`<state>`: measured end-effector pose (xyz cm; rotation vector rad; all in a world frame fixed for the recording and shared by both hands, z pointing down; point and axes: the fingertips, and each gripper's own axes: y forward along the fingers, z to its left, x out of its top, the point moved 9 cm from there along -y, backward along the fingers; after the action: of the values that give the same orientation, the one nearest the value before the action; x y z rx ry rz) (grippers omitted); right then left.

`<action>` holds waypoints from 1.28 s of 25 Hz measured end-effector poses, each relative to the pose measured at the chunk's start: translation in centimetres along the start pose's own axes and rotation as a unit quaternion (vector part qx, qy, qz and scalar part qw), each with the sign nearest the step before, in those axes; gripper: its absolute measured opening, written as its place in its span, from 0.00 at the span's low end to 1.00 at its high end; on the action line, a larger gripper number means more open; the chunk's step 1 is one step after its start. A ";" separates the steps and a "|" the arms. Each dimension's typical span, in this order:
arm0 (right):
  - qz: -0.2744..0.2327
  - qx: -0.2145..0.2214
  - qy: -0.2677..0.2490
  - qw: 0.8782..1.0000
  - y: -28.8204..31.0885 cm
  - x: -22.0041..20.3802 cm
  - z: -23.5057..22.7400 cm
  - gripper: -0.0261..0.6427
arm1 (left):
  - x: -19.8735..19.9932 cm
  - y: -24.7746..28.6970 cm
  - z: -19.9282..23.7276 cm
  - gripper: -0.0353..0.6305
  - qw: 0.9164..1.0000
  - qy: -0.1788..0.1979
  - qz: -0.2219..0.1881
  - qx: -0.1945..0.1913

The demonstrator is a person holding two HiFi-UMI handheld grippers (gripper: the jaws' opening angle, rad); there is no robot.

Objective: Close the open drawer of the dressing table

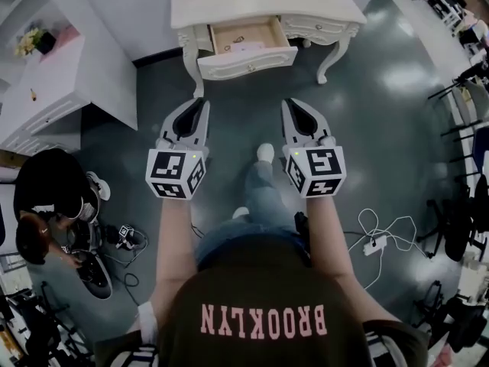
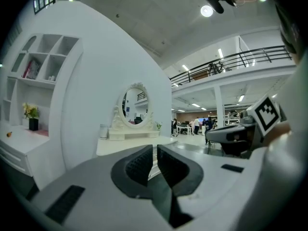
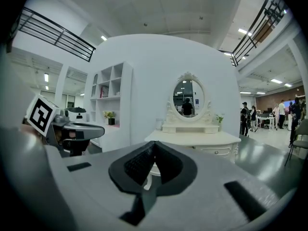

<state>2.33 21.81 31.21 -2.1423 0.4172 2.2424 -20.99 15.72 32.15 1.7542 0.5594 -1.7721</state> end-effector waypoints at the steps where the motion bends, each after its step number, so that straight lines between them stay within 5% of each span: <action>1: 0.000 0.003 0.001 1.000 0.6 0.0 -0.2 0.04 | 0.0 0.4 0.3 0.06 1.000 -0.002 -0.002 0.000; 18: 0.054 0.042 0.023 0.997 16.2 -0.8 -10.5 0.04 | -0.3 15.7 5.2 0.06 0.999 -0.015 0.037 0.029; 32: 0.166 0.100 0.048 0.980 28.3 -5.8 -16.3 0.08 | -3.3 25.8 8.9 0.06 0.991 -0.042 0.099 0.075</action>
<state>13.22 -7.71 41.62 -2.2164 1.0265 2.1333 -10.71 -9.01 38.47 1.7585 0.2131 -1.7760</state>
